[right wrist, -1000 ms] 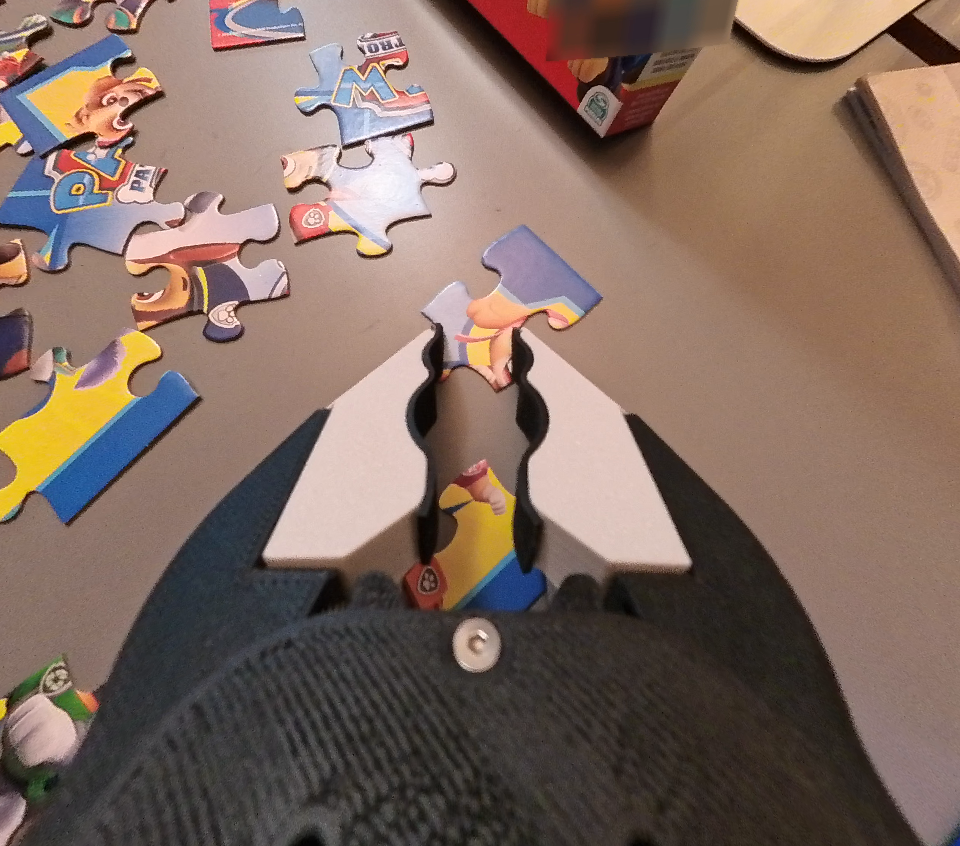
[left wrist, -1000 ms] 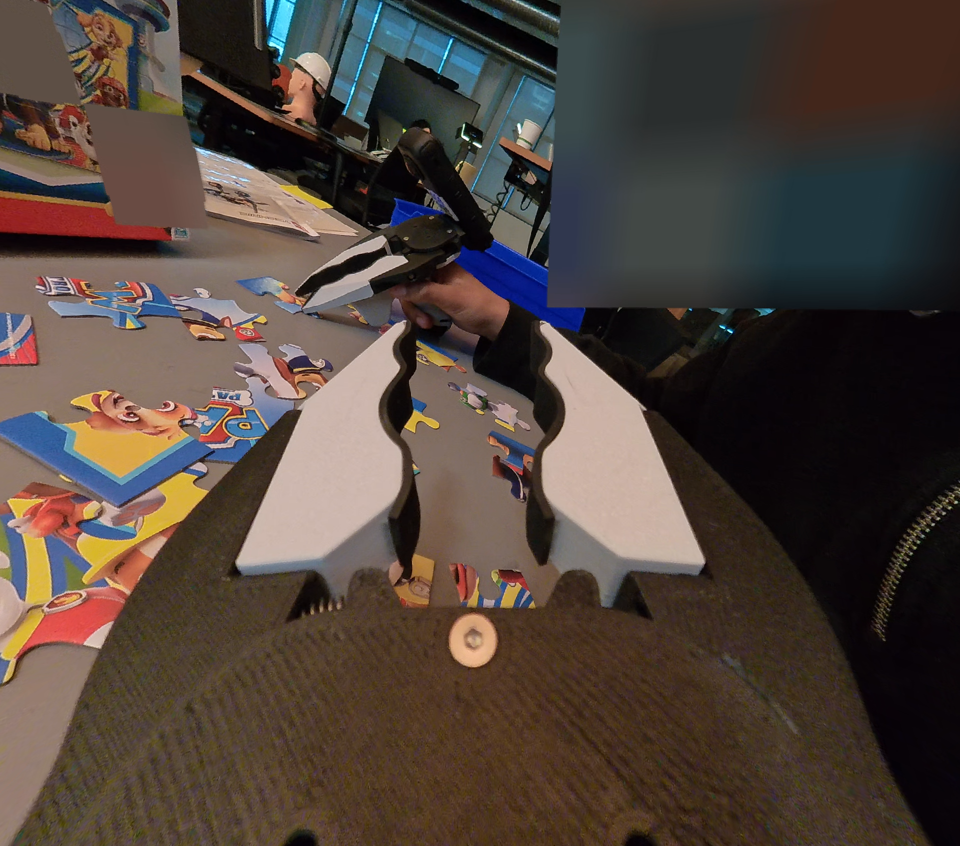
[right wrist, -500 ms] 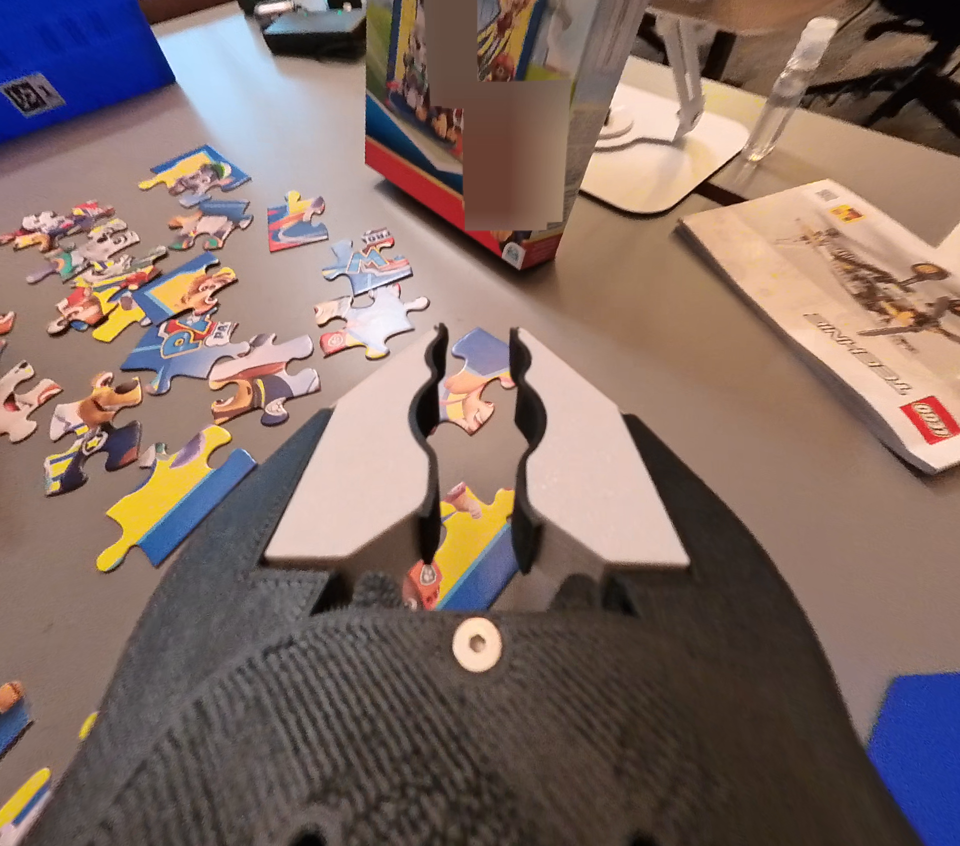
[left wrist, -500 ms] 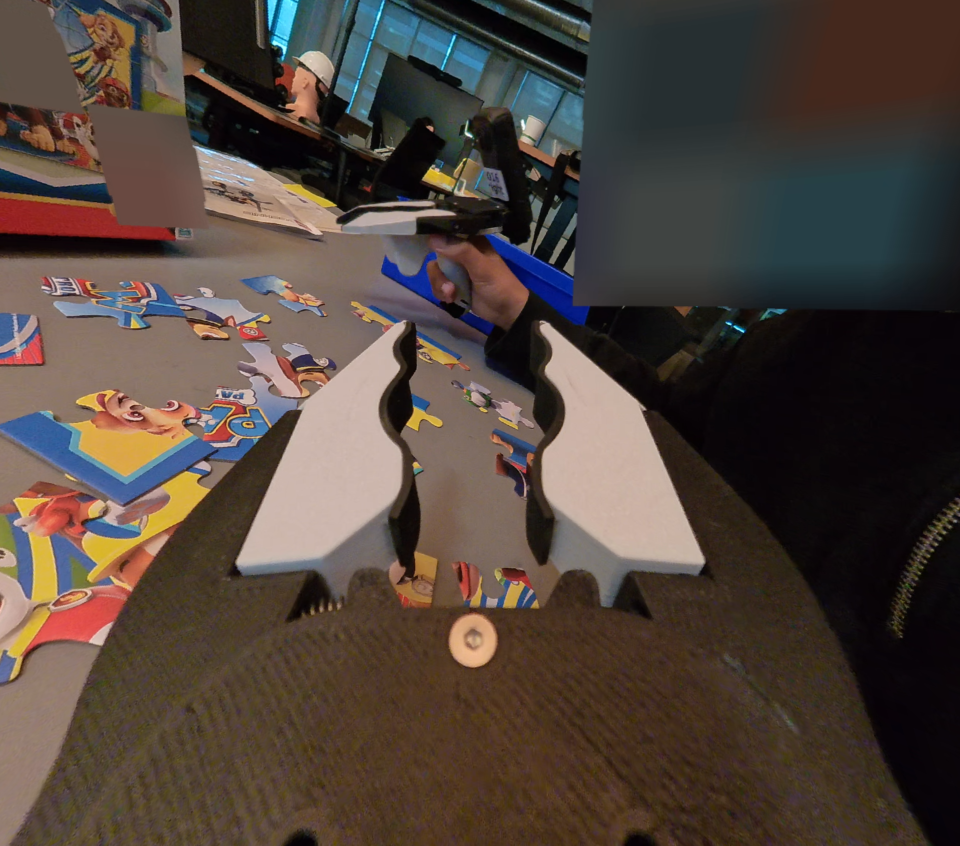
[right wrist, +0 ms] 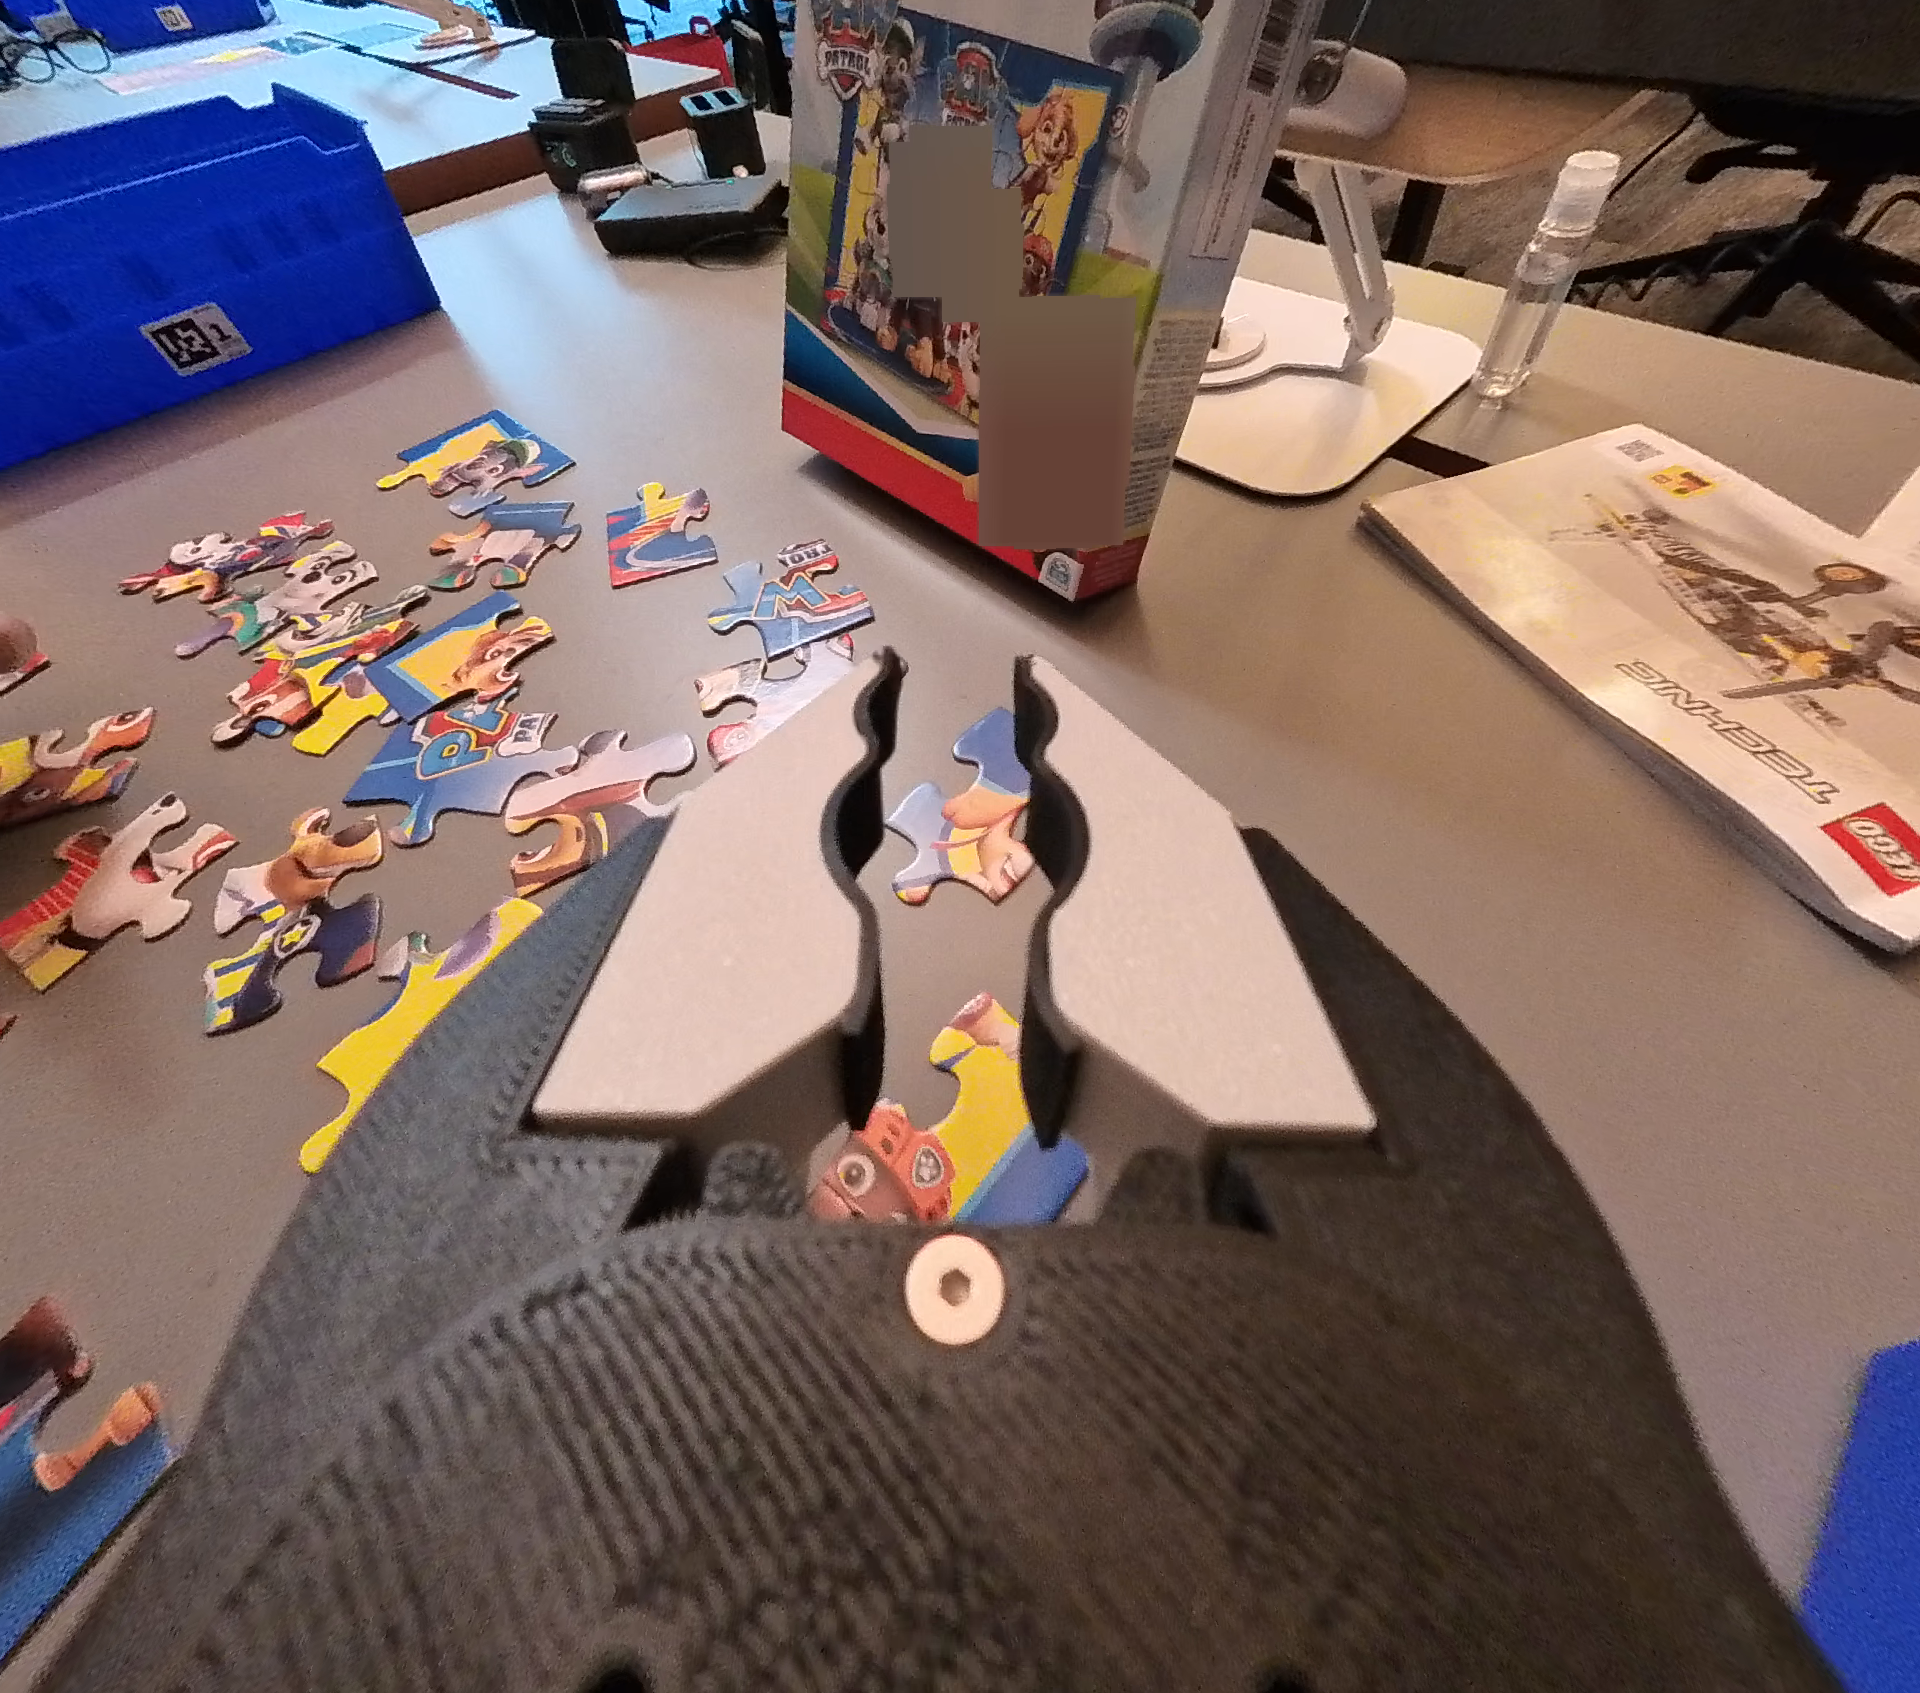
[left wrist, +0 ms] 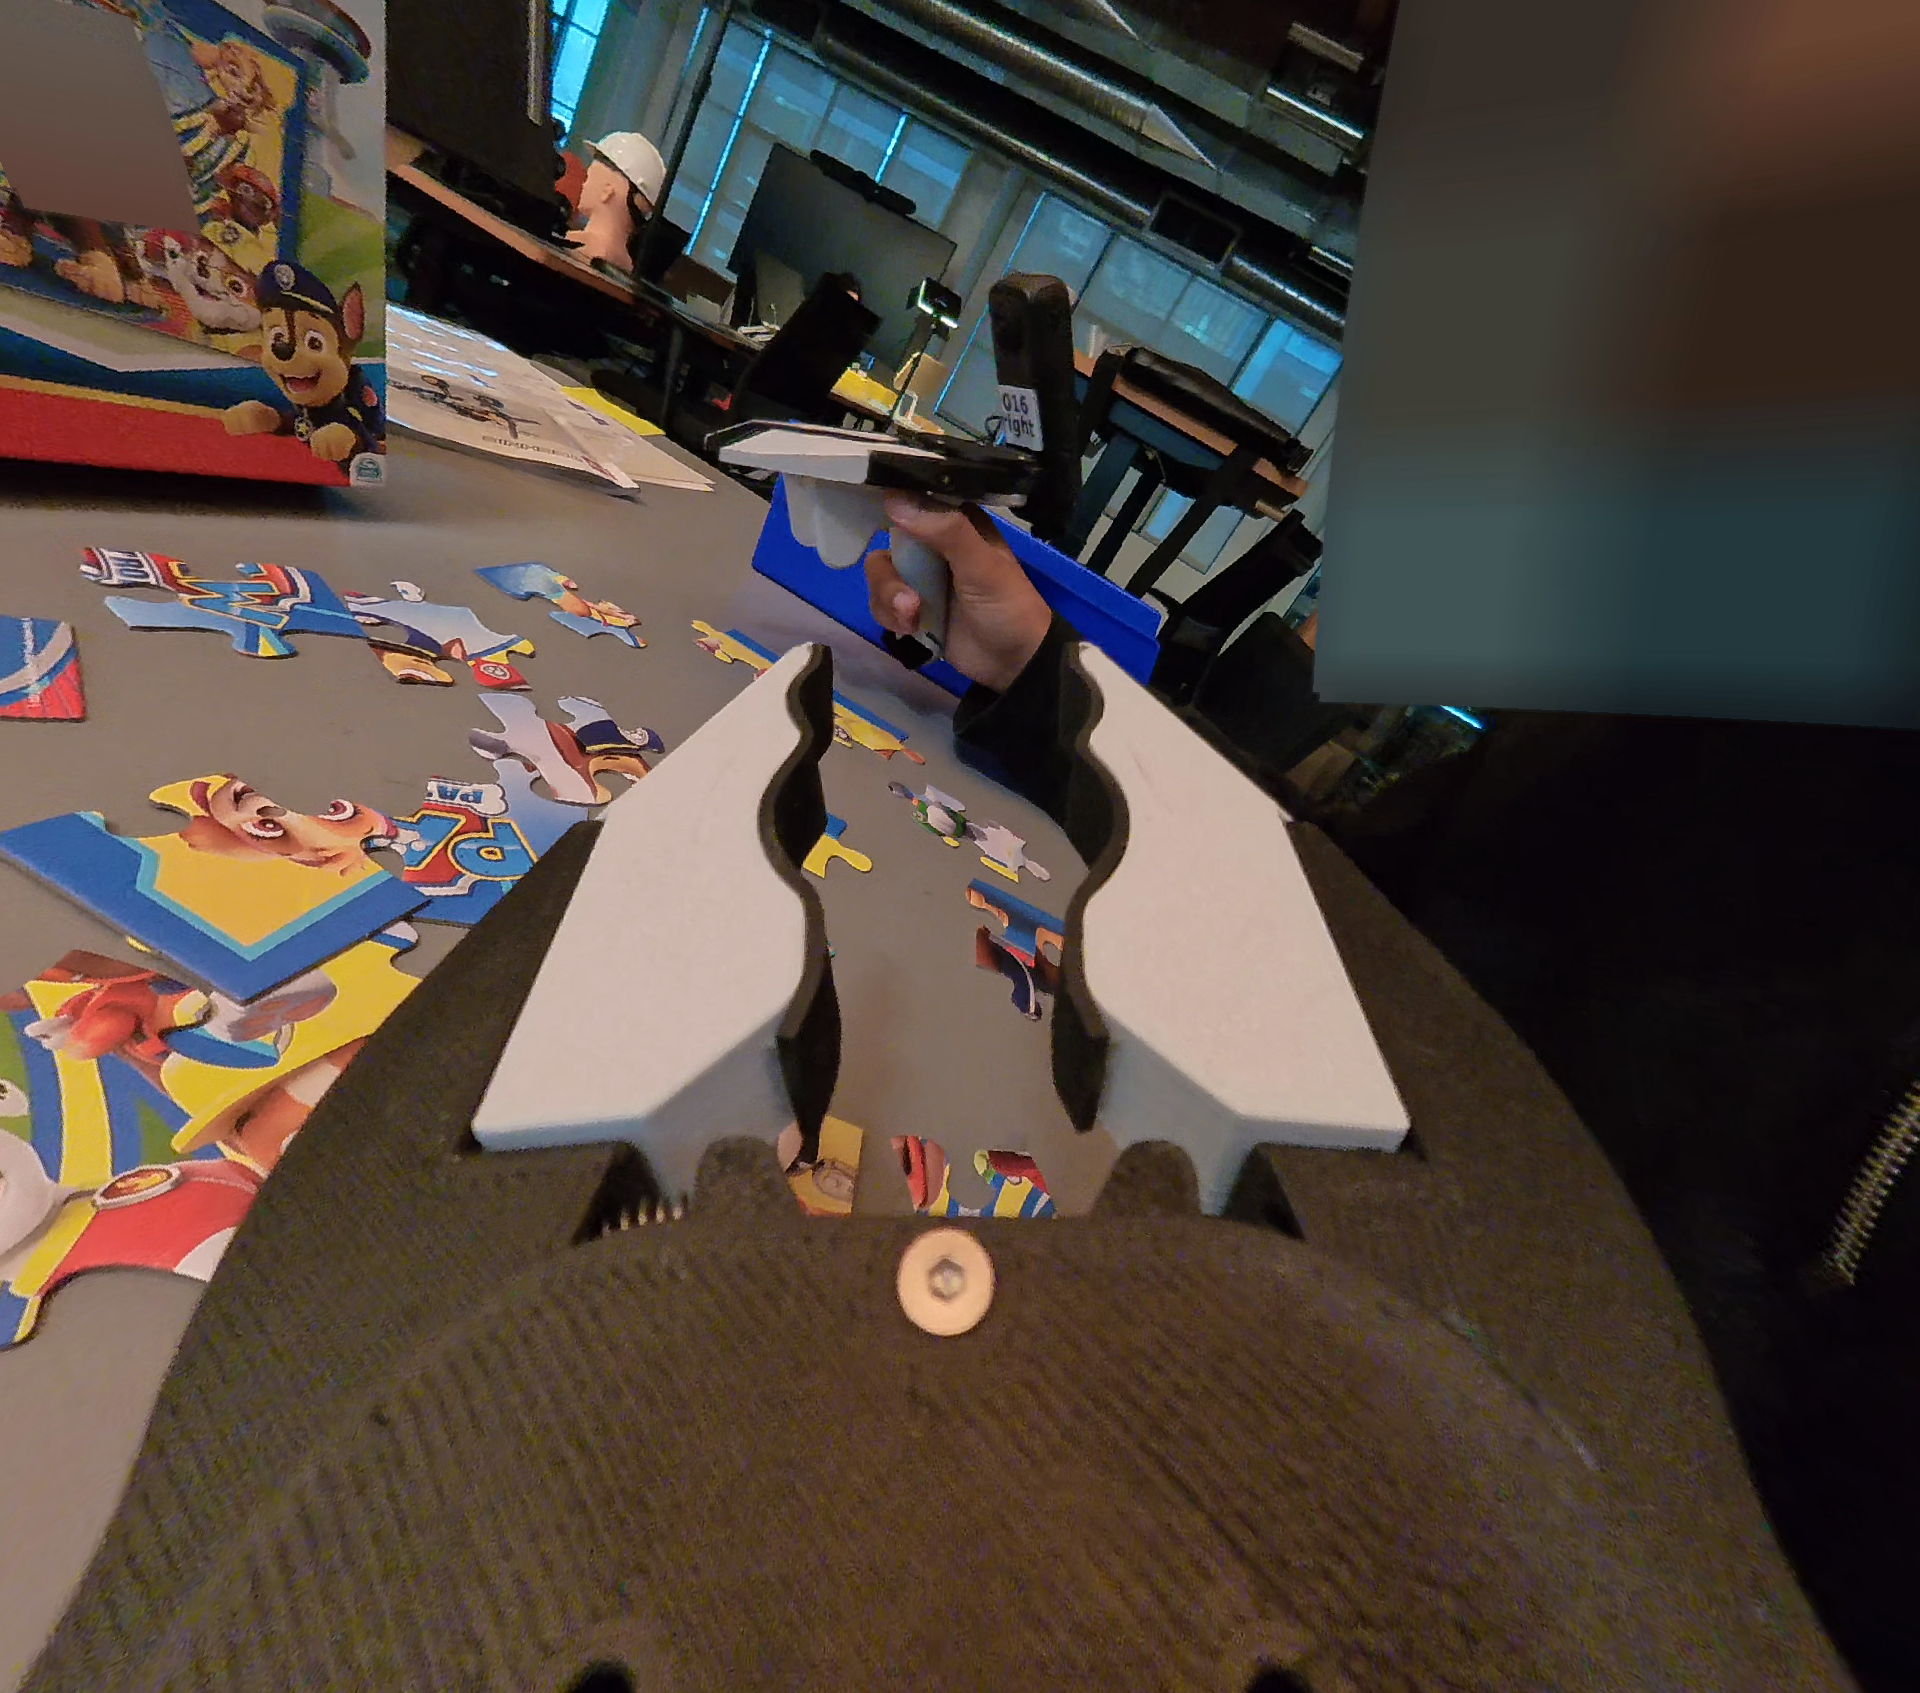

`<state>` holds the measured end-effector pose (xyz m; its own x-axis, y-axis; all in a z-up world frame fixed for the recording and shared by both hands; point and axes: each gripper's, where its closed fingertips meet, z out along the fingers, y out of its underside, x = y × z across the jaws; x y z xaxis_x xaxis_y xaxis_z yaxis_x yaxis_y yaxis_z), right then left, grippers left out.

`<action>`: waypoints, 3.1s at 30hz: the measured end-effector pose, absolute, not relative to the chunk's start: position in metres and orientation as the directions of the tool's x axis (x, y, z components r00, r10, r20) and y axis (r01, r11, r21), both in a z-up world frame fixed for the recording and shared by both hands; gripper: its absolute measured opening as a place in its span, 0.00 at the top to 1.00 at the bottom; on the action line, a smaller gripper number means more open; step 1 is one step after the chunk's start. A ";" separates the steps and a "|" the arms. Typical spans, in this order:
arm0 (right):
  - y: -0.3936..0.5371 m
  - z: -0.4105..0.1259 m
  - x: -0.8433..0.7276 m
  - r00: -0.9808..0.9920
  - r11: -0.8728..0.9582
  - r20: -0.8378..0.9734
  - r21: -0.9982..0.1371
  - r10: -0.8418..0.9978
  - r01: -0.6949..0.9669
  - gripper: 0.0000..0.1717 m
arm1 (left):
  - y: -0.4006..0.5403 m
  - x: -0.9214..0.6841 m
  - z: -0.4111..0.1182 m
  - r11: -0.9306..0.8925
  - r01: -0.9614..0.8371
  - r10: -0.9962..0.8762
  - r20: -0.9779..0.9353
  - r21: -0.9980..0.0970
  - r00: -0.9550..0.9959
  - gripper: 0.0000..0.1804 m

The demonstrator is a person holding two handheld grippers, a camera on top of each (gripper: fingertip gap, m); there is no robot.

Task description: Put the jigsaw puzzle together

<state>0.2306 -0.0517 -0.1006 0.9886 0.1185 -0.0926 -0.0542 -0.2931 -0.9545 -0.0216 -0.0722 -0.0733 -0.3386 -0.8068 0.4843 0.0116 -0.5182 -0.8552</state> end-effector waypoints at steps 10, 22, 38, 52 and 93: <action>-0.057 -0.083 0.226 0.990 -0.227 -0.078 -0.973 0.119 -0.050 0.88 | -0.064 -0.029 -0.066 -0.543 0.074 -0.804 0.492 -0.837 -0.333 0.77; -0.060 -0.073 0.227 0.994 -0.193 -0.037 -0.981 0.100 -0.017 0.87 | -0.079 -0.040 -0.052 -0.350 0.184 -0.905 0.281 -0.919 -0.319 0.87; -0.054 -0.085 0.218 0.993 -0.237 -0.022 -0.972 0.119 0.007 0.87 | -0.072 -0.044 -0.050 -0.357 0.217 -0.912 0.288 -0.909 -0.294 0.90; -0.053 -0.086 0.212 0.991 -0.245 -0.001 -0.969 0.131 0.031 0.87 | -0.071 -0.043 -0.051 -0.365 0.205 -0.908 0.298 -0.908 -0.294 0.90; -0.070 -0.055 0.241 1.000 -0.140 0.007 -0.990 0.025 0.010 0.87 | -0.071 -0.040 -0.055 -0.369 0.185 -0.906 0.309 -0.911 -0.287 0.89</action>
<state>0.2408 -0.0702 -0.0553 0.9997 0.0254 0.0069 0.0104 -0.1398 -0.9901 -0.0396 -0.0710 -0.0549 -0.2873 -0.9065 0.3094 0.1847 -0.3694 -0.9107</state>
